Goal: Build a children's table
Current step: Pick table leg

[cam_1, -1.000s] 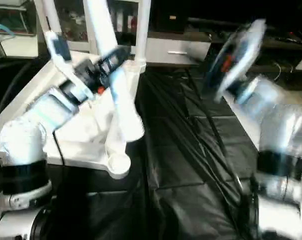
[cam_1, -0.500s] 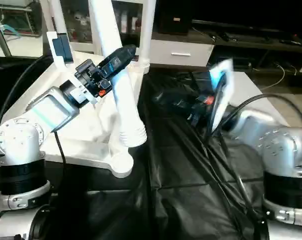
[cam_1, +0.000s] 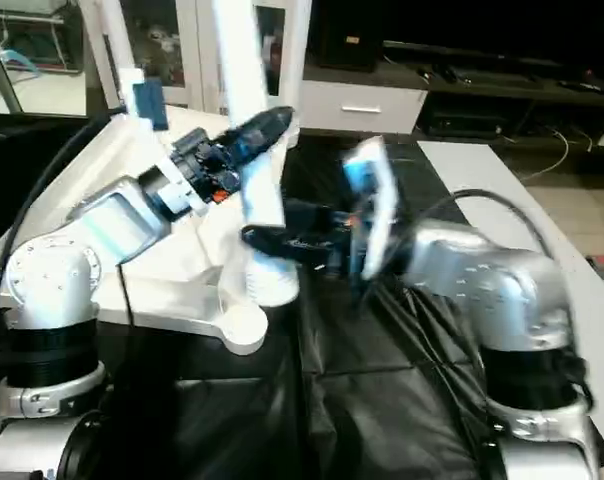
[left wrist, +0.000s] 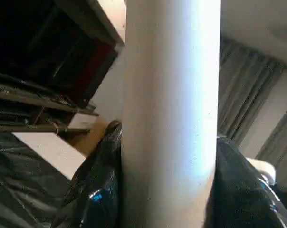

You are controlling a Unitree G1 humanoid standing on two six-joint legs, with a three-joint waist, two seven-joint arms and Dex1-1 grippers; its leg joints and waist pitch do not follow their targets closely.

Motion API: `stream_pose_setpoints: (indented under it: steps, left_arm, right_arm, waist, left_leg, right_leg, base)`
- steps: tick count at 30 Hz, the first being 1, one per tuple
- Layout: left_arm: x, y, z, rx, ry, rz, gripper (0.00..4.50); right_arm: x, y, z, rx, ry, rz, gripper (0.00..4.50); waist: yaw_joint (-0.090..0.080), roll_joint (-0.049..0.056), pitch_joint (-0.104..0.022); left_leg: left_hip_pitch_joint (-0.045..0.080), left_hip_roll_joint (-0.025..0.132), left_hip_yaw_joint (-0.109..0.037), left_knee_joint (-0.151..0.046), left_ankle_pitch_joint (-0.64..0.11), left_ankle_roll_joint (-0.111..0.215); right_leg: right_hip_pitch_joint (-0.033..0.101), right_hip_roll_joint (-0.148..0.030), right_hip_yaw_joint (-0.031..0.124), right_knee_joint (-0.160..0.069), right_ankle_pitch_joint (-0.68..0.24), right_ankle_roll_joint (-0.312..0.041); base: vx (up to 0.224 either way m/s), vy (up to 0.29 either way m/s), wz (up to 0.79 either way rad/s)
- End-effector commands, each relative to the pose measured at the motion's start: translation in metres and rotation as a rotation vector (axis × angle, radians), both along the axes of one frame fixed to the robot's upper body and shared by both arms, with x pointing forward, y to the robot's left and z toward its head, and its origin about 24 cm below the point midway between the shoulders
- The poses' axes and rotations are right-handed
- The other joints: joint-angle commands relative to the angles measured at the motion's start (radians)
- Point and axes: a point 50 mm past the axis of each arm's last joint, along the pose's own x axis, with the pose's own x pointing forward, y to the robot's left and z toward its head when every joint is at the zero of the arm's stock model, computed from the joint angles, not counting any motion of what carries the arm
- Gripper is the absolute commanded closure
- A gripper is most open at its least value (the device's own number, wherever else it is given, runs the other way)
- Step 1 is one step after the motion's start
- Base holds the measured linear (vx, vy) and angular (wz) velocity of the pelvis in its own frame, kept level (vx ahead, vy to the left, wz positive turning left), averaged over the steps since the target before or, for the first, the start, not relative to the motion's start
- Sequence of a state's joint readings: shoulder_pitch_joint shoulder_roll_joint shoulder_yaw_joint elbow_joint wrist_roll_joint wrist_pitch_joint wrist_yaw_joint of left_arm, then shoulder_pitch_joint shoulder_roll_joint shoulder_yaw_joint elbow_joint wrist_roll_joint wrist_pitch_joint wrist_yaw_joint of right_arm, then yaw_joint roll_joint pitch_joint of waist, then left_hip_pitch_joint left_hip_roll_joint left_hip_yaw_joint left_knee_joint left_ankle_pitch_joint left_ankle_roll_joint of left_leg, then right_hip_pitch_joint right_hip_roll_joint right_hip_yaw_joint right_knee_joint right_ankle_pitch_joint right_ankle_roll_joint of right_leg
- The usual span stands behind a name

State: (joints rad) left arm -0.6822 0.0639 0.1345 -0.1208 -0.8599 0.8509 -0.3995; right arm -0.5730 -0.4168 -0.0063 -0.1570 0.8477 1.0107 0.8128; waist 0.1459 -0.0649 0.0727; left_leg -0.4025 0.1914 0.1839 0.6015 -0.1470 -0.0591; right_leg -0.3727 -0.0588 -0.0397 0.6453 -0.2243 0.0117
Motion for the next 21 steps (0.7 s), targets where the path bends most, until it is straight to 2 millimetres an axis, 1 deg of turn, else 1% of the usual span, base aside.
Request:
stream_pose_setpoints:
  steps: [1,2,4,5,6,7,9,10,11,12,13,14,15,16,17,19,20,21]
  left_arm:
    - [0.004,-0.009,0.006,0.095,-0.051,0.062,2.64]
    - [0.005,-0.009,0.005,0.103,-0.051,0.074,2.64]
    - [0.014,-0.01,0.005,0.176,-0.057,0.21,2.64]
    - [0.014,-0.01,0.005,0.176,-0.057,0.21,2.64]
    - [0.014,-0.01,0.005,0.176,-0.057,0.21,2.64]
    - [0.018,-0.01,0.007,0.191,-0.065,0.266,2.64]
    - [0.022,-0.01,0.008,0.208,-0.07,0.358,2.64]
    - [0.027,-0.006,0.008,0.219,-0.069,0.436,2.64]
    - [0.027,-0.006,0.008,0.219,-0.069,0.436,2.64]
    - [0.029,-0.004,0.007,0.226,-0.068,0.475,2.64]
    - [0.03,-0.002,0.007,0.228,-0.065,0.5,2.64]
    - [0.031,-0.001,0.007,0.229,-0.064,0.514,2.64]
    - [0.031,-0.001,0.007,0.229,-0.064,0.514,2.64]
    - [0.034,0.003,0.009,0.216,-0.058,0.559,2.64]
    - [0.035,0.004,0.01,0.208,-0.056,0.567,2.64]
    - [0.034,0.002,0.011,0.195,-0.052,0.565,2.64]
    - [0.034,0.002,0.011,0.194,-0.052,0.566,2.64]
    - [0.034,0.001,0.011,0.193,-0.052,0.566,2.64]
  right_arm:
    - [0.003,0.0,0.002,-0.037,-0.024,-0.02,0.09]
    - [0.004,0.0,0.002,-0.04,-0.024,-0.021,0.03]
    - [0.008,0.009,-0.005,-0.083,-0.027,-0.056,0.0]
    - [0.008,0.009,-0.005,-0.083,-0.027,-0.056,0.0]
    - [0.008,0.009,-0.005,-0.083,-0.027,-0.056,0.0]
    - [0.012,0.015,-0.007,-0.091,-0.029,-0.089,0.0]
    - [0.019,0.023,-0.011,-0.088,-0.029,-0.154,0.0]
    - [0.024,0.027,-0.015,-0.089,-0.027,-0.198,0.35]
    - [0.024,0.027,-0.015,-0.089,-0.027,-0.198,0.35]
    - [0.026,0.029,-0.017,-0.092,-0.025,-0.218,0.41]
    - [0.027,0.031,-0.018,-0.095,-0.027,-0.226,0.54]
    - [0.028,0.032,-0.019,-0.097,-0.028,-0.231,0.54]
    - [0.028,0.032,-0.019,-0.097,-0.028,-0.231,0.69]
    - [0.031,0.035,-0.021,-0.109,-0.034,-0.255,0.77]
    - [0.032,0.036,-0.021,-0.112,-0.038,-0.263,0.83]
    - [0.035,0.039,-0.021,-0.109,-0.046,-0.277,0.88]
    - [0.035,0.04,-0.021,-0.107,-0.047,-0.281,1.1]
    - [0.036,0.041,-0.021,-0.107,-0.049,-0.283,1.1]
  waist:
    - [-0.006,0.01,-0.078]
    - [-0.006,0.009,-0.078]
    - [-0.006,0.009,-0.078]
    - [-0.009,0.007,-0.078]
    - [-0.009,0.007,-0.078]
    - [-0.011,0.007,-0.078]
    - [-0.015,0.005,-0.08]
    - [-0.018,0.006,-0.079]
    - [-0.02,0.007,-0.08]
    - [-0.021,0.006,-0.081]
    - [-0.021,0.01,-0.082]
    - [-0.021,0.011,-0.083]
    - [-0.02,0.01,-0.082]
    - [-0.02,0.011,-0.082]
    - [-0.02,0.01,-0.083]
    - [-0.021,0.009,-0.081]
    - [-0.022,0.009,-0.081]
    - [-0.023,0.009,-0.082]
  left_leg:
    - [0.039,0.043,-0.02,-0.074,-0.205,-0.086]
    - [0.038,0.042,-0.02,-0.074,-0.207,-0.091]
    - [0.04,0.043,-0.021,-0.074,-0.211,-0.095]
    - [0.037,0.042,-0.022,-0.074,-0.208,-0.098]
    - [0.038,0.041,-0.021,-0.073,-0.209,-0.098]
    - [0.035,0.042,-0.022,-0.074,-0.203,-0.096]
    - [0.035,0.041,-0.021,-0.073,-0.194,-0.097]
    - [0.035,0.041,-0.021,-0.073,-0.201,-0.098]
    - [0.037,0.041,-0.021,-0.072,-0.205,-0.1]
    - [0.035,0.041,-0.022,-0.073,-0.196,-0.101]
    - [0.038,0.042,-0.022,-0.072,-0.189,-0.101]
    - [0.037,0.043,-0.022,-0.072,-0.185,-0.1]
    - [0.036,0.042,-0.021,-0.073,-0.183,-0.1]
    - [0.036,0.042,-0.021,-0.072,-0.182,-0.099]
    - [0.036,0.04,-0.02,-0.071,-0.18,-0.099]
    - [0.036,0.04,-0.02,-0.072,-0.187,-0.096]
    - [0.034,0.04,-0.02,-0.072,-0.187,-0.095]
    - [0.035,0.04,-0.02,-0.071,-0.184,-0.094]
  right_leg:
    - [0.024,-0.077,0.039,-0.088,-0.155,-0.113]
    - [0.025,-0.079,0.04,-0.089,-0.154,-0.108]
    - [0.023,-0.08,0.04,-0.09,-0.162,-0.1]
    - [0.025,-0.081,0.041,-0.09,-0.169,-0.098]
    - [0.025,-0.082,0.04,-0.091,-0.175,-0.098]
    - [0.024,-0.081,0.04,-0.09,-0.169,-0.105]
    - [0.024,-0.08,0.039,-0.089,-0.151,-0.109]
    - [0.023,-0.081,0.039,-0.088,-0.153,-0.114]
    - [0.022,-0.08,0.039,-0.088,-0.155,-0.114]
    - [0.025,-0.08,0.039,-0.087,-0.144,-0.113]
    - [0.022,-0.079,0.039,-0.085,-0.119,-0.116]
    - [0.023,-0.078,0.038,-0.083,-0.105,-0.118]
    - [0.025,-0.077,0.038,-0.082,-0.088,-0.117]
    - [0.025,-0.077,0.038,-0.081,-0.081,-0.116]
    - [0.025,-0.077,0.039,-0.081,-0.074,-0.116]
    - [0.025,-0.078,0.039,-0.082,-0.079,-0.119]
    - [0.026,-0.078,0.039,-0.082,-0.082,-0.121]
    - [0.026,-0.08,0.039,-0.081,-0.08,-0.123]
  base:
    - [0.0,0.0,0.0]
    - [0.0,0.0,0.0]
    - [0.0,0.0,0.0]
    - [0.0,0.0,0.0]
    - [0.0,0.0,0.0]
    - [0.0,0.0,0.0]
    - [0.0,0.0,0.0]
    - [0.0,0.0,0.0]
    - [0.0,0.0,0.0]
    - [0.0,0.0,0.0]
    - [0.0,0.0,0.0]
    - [0.0,0.0,0.0]
    - [0.0,0.0,0.0]
    - [0.0,0.0,0.0]
    - [0.0,0.0,0.0]
    - [0.0,0.0,0.0]
    - [0.0,0.0,0.0]
    - [0.0,0.0,0.0]
